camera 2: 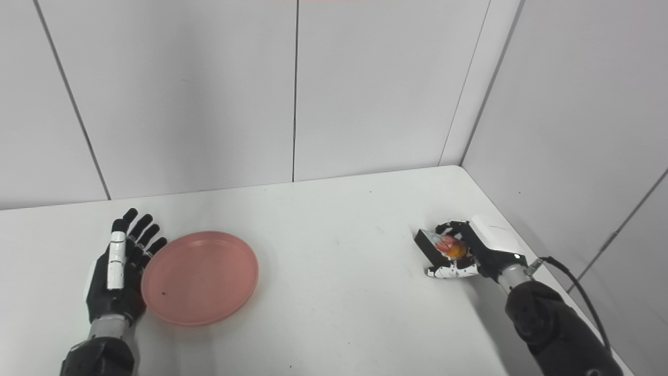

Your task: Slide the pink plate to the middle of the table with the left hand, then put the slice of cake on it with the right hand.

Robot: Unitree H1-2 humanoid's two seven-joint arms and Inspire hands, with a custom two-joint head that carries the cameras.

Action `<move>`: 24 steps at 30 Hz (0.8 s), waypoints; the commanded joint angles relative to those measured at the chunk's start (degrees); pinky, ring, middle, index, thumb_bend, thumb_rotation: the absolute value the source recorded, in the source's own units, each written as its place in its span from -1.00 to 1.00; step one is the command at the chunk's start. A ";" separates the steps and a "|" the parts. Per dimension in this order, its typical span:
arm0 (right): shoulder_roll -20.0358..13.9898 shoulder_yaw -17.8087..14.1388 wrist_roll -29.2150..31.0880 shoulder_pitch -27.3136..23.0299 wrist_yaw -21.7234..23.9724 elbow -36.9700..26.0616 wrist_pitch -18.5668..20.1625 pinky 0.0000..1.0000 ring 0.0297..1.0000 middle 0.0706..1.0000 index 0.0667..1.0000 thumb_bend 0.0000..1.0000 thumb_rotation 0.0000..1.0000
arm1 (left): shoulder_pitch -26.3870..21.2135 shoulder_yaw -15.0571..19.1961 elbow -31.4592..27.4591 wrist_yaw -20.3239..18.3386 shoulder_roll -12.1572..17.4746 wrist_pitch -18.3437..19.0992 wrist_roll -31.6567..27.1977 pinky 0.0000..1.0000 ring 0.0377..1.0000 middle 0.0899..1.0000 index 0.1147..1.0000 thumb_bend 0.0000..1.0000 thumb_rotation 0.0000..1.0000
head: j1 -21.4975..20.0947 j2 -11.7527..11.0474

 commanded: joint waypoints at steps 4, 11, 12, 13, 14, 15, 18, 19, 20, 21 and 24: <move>-1.52 0.25 -2.32 -0.30 -1.65 -1.53 -0.06 -0.21 -0.08 0.22 0.20 0.58 -0.87 | 0.67 -0.15 1.47 0.97 -0.85 2.60 0.47 0.62 0.76 0.74 0.74 0.39 0.53 | 0.29 0.22; -1.43 0.52 -3.74 -0.48 -1.97 -1.55 0.89 -0.26 -0.13 -0.05 -0.09 0.05 -1.00 | 0.71 -0.19 1.21 0.75 -0.71 2.90 0.26 0.62 0.75 0.75 0.75 0.40 0.54 | 0.30 0.28; -1.46 0.58 -3.95 -0.51 -2.13 -1.48 0.80 -0.27 -0.13 -0.06 -0.09 0.05 -1.00 | 0.69 -0.17 1.23 0.75 -0.71 2.91 0.23 0.61 0.75 0.75 0.75 0.40 0.54 | 0.30 0.28; -1.47 0.56 -4.01 -0.57 -2.23 -1.43 0.77 -0.27 -0.13 -0.06 -0.10 0.04 -1.00 | 0.68 -0.16 1.20 0.83 -0.73 2.97 0.26 0.60 0.73 0.74 0.73 0.41 0.53 | 0.30 0.28; -1.48 0.53 -4.01 -0.61 -2.27 -1.40 0.77 -0.27 -0.13 -0.06 -0.10 0.04 -1.00 | 0.68 -0.17 1.18 0.89 -0.75 3.01 0.30 0.60 0.73 0.74 0.73 0.41 0.53 | 0.30 0.28; -1.47 0.42 -3.77 -0.62 -2.34 -1.27 0.59 -0.27 -0.13 -0.06 -0.10 0.04 -1.00 | 0.73 -0.18 1.15 0.90 -0.76 3.01 0.32 0.59 0.73 0.74 0.73 0.41 0.53 | 0.49 0.03; -1.48 0.19 -3.48 -0.61 -2.45 -1.14 0.55 -0.26 -0.13 -0.08 -0.09 0.04 -1.00 | 0.81 -0.19 1.10 0.84 -0.84 3.09 0.23 0.59 0.73 0.75 0.74 0.42 0.53 | 0.65 -0.11; -1.45 0.03 -3.36 -0.61 -2.44 -1.28 0.75 -0.26 -0.13 -0.09 -0.09 0.04 -1.00 | 0.79 -0.15 1.13 0.86 -0.87 3.12 0.17 0.59 0.74 0.75 0.75 0.42 0.53 | 0.87 -0.15; -1.42 -0.08 -3.27 -0.62 -2.42 -1.38 0.87 -0.26 -0.17 -0.05 -0.07 0.04 -1.00 | 0.78 -0.12 1.15 0.88 -0.89 3.14 0.14 0.59 0.73 0.75 0.75 0.43 0.52 | 0.87 -0.15; -1.30 -0.37 -2.67 -0.71 -2.13 -1.58 1.01 -0.27 -0.20 -0.03 -0.06 0.03 -1.00 | 0.68 -0.13 1.52 0.96 -0.87 2.98 0.27 0.59 0.73 0.75 0.76 0.44 0.52 | 0.92 -0.48; -1.00 -1.17 -0.74 -0.93 -1.53 -1.91 0.52 -0.22 -0.15 0.02 -0.15 0.03 -1.00 | 0.52 -0.21 2.15 0.97 -0.89 2.47 0.51 0.58 0.74 0.75 0.76 0.42 0.53 | 1.18 -0.82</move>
